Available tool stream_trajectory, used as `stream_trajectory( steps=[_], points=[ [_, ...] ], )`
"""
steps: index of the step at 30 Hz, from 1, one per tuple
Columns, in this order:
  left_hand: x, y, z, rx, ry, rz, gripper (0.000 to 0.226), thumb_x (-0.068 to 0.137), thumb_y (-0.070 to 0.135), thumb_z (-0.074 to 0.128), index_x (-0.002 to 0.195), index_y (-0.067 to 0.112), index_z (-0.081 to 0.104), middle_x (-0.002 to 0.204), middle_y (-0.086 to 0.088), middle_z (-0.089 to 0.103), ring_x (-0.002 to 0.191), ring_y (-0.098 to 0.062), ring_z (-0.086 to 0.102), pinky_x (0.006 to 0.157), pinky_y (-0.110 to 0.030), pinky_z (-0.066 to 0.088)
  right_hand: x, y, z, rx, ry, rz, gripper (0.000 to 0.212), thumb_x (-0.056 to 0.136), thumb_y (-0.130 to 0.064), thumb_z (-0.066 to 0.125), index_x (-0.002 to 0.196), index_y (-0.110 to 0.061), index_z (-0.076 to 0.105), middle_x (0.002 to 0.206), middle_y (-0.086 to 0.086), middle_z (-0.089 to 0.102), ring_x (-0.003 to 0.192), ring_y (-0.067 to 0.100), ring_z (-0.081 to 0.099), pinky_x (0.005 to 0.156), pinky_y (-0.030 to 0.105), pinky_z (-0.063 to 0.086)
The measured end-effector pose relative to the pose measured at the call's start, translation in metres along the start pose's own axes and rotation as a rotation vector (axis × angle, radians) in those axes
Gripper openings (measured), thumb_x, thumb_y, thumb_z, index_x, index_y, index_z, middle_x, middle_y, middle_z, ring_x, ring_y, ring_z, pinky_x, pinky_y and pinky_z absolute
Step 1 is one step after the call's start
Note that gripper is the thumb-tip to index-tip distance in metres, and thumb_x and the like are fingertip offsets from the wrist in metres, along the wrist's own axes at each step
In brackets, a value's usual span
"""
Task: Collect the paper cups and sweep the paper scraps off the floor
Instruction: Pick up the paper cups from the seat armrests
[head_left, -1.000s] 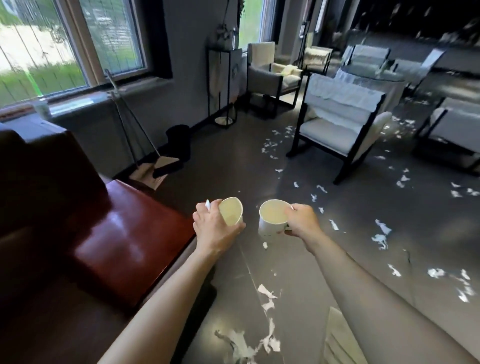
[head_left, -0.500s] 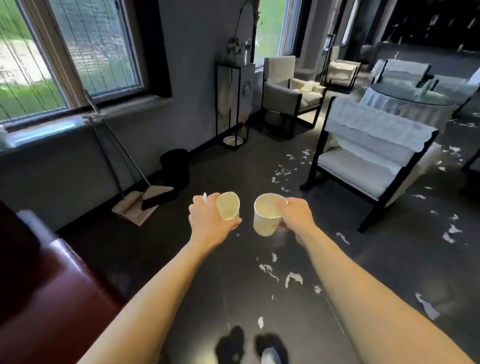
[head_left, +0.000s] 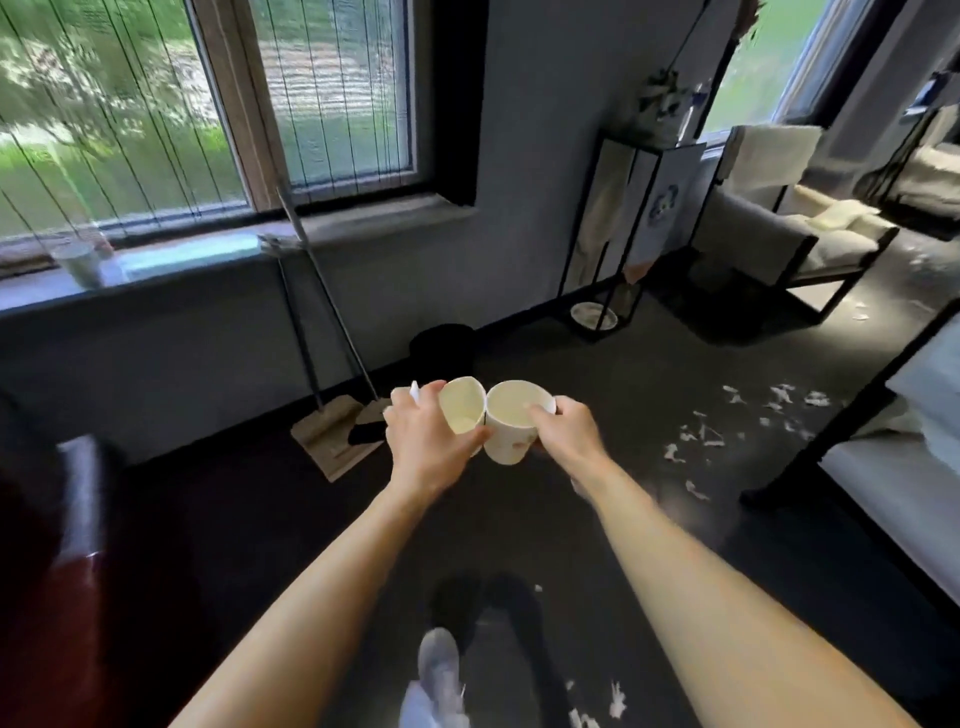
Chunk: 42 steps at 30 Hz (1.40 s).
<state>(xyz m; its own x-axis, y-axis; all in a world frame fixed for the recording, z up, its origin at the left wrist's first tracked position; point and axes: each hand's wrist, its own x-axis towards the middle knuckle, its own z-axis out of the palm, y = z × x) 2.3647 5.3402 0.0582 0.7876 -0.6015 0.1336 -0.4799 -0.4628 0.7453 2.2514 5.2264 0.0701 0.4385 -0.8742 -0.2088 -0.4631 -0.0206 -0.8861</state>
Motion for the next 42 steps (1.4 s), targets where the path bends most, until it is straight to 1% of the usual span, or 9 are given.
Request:
stream_trajectory(
  steps=[6,10,14,20,24,27,37,40,42],
  points=[
    [0.175,0.002,0.037,0.016,-0.004,-0.005,0.079,0.072,0.051,0.075,0.136,0.019,0.043,0.129,-0.011,0.034,0.117,-0.029,0.033,0.1,-0.036,0.029,0.161,-0.053,0.028,0.069,-0.128,-0.041,0.035,0.085,-0.038,0.066,0.109,-0.015,0.059,0.1,-0.001,0.062,0.089,0.01,0.059,0.069,0.026,0.05],
    [0.265,0.001,0.052,0.047,-0.029,-0.038,0.076,0.074,0.052,0.072,0.136,0.02,0.044,0.13,-0.01,0.034,0.116,-0.028,0.032,0.101,-0.035,0.03,0.248,-0.085,0.04,0.052,-0.242,-0.011,0.046,0.079,-0.046,0.072,0.112,-0.018,0.056,0.104,-0.003,0.062,0.095,0.01,0.06,0.076,0.029,0.054],
    [0.342,-0.019,0.077,0.083,-0.04,-0.122,0.077,0.074,0.053,0.07,0.137,0.02,0.042,0.134,-0.01,0.032,0.119,-0.028,0.031,0.102,-0.036,0.028,0.333,-0.102,0.067,-0.002,-0.397,0.015,0.058,0.072,-0.051,0.076,0.116,-0.023,0.051,0.105,-0.008,0.061,0.094,0.006,0.058,0.066,0.023,0.049],
    [0.453,-0.062,0.114,0.097,-0.005,-0.302,0.08,0.07,0.055,0.071,0.136,0.021,0.042,0.131,-0.008,0.032,0.12,-0.027,0.029,0.097,-0.03,0.028,0.463,-0.121,0.129,0.026,-0.565,-0.062,0.03,0.074,-0.021,0.082,0.088,-0.029,0.057,0.085,-0.012,0.063,0.065,-0.011,0.061,0.047,0.007,0.042],
    [0.522,-0.077,0.137,0.121,-0.008,-0.38,0.085,0.064,0.062,0.068,0.134,0.022,0.042,0.13,-0.008,0.032,0.117,-0.027,0.03,0.092,-0.028,0.026,0.541,-0.132,0.157,-0.013,-0.582,-0.045,0.064,0.072,-0.026,0.084,0.122,-0.016,0.045,0.109,-0.003,0.059,0.09,0.006,0.058,0.061,0.012,0.044],
    [0.556,-0.092,0.155,0.163,-0.017,-0.448,0.077,0.072,0.052,0.072,0.136,0.021,0.042,0.133,-0.01,0.033,0.12,-0.029,0.031,0.099,-0.034,0.03,0.591,-0.128,0.166,-0.049,-0.598,0.001,0.073,0.072,-0.032,0.083,0.13,-0.014,0.044,0.116,0.001,0.06,0.1,0.014,0.06,0.069,0.018,0.046],
    [0.654,-0.171,0.229,0.242,-0.151,-0.607,0.077,0.078,0.056,0.065,0.14,0.019,0.037,0.134,-0.009,0.034,0.121,-0.026,0.035,0.1,-0.033,0.031,0.725,-0.062,0.202,-0.129,-0.574,0.201,0.063,0.076,-0.033,0.079,0.126,-0.015,0.045,0.115,0.001,0.058,0.101,0.012,0.059,0.074,0.022,0.05],
    [0.684,-0.198,0.263,0.225,-0.195,-0.606,0.076,0.079,0.054,0.066,0.139,0.018,0.037,0.134,-0.009,0.033,0.121,-0.026,0.036,0.099,-0.034,0.033,0.759,-0.042,0.23,-0.129,-0.543,0.216,0.06,0.077,-0.034,0.079,0.123,-0.019,0.042,0.112,-0.004,0.057,0.096,0.007,0.058,0.066,0.015,0.047],
    [0.701,-0.217,0.291,0.228,-0.231,-0.601,0.075,0.08,0.051,0.066,0.139,0.016,0.037,0.134,-0.012,0.034,0.121,-0.029,0.037,0.098,-0.034,0.034,0.784,-0.024,0.254,-0.16,-0.538,0.183,0.056,0.077,-0.032,0.08,0.121,-0.012,0.051,0.112,0.003,0.063,0.099,0.014,0.062,0.075,0.026,0.054]
  ],
)
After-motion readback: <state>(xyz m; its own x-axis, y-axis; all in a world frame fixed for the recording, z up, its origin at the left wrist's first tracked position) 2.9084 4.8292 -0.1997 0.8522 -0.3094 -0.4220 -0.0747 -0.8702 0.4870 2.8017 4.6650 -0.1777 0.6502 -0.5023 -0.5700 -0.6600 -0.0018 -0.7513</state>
